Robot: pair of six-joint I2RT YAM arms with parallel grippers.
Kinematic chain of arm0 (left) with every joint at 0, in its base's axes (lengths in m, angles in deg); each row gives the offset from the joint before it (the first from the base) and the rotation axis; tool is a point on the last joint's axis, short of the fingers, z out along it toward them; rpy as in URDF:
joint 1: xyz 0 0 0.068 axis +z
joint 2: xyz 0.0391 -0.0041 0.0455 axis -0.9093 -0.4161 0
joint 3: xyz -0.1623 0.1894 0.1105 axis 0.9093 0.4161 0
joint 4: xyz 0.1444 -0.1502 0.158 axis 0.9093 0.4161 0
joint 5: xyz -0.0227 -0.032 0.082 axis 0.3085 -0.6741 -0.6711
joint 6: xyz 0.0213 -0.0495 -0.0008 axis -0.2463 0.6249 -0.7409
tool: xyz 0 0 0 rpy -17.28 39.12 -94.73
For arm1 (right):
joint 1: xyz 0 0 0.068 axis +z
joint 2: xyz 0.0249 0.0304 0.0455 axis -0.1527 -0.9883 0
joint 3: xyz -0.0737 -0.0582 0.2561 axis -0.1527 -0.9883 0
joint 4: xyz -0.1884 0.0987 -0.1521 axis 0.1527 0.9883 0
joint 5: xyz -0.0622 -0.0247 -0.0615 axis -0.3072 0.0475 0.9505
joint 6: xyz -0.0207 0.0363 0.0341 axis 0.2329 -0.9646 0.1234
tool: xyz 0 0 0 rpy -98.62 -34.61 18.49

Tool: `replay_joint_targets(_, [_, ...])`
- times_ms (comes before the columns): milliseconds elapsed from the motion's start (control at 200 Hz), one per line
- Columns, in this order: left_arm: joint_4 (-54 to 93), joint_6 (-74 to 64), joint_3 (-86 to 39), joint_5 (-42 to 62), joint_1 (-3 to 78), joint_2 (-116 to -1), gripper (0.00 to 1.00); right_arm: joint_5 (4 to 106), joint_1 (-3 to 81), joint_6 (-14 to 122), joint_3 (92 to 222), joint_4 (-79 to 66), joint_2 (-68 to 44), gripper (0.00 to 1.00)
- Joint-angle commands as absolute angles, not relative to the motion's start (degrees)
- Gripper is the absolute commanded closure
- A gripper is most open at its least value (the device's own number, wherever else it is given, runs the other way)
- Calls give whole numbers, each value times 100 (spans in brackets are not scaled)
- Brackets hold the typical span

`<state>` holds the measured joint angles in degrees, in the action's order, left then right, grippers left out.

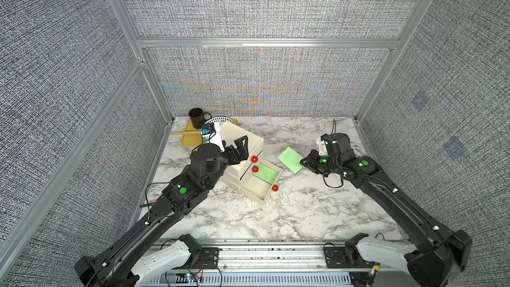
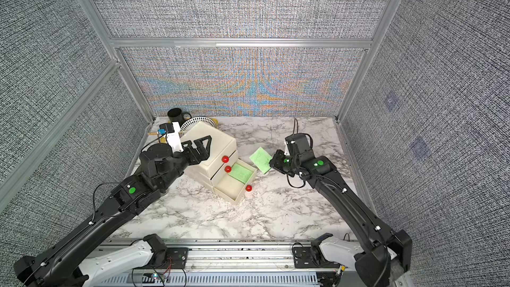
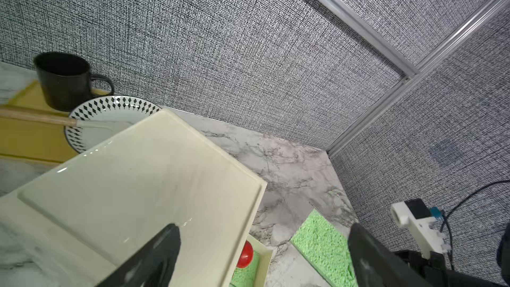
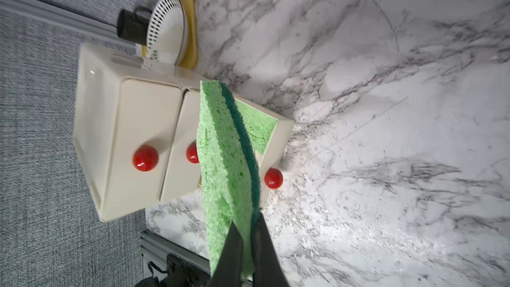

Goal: Please put the sticky notes in the drawer by color
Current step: Pick up the sponge from the center of the board.

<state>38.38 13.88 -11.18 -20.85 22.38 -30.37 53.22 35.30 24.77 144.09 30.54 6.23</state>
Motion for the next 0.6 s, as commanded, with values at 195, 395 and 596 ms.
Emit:
replay_joint_targets(195, [4027,1027,-1114,-2219,2243,-3045,4,4371,4218,2745,14503,2623,-556,100])
replay_joint_targets(395, [4023,975,-1152,-2228,2243,-3059,4,4375,4594,2811,14900,2639,-1404,100])
replay_joint_targets(596, [4028,969,-1117,-2247,2243,-3034,4,4315,4752,2842,15168,2444,-2044,100])
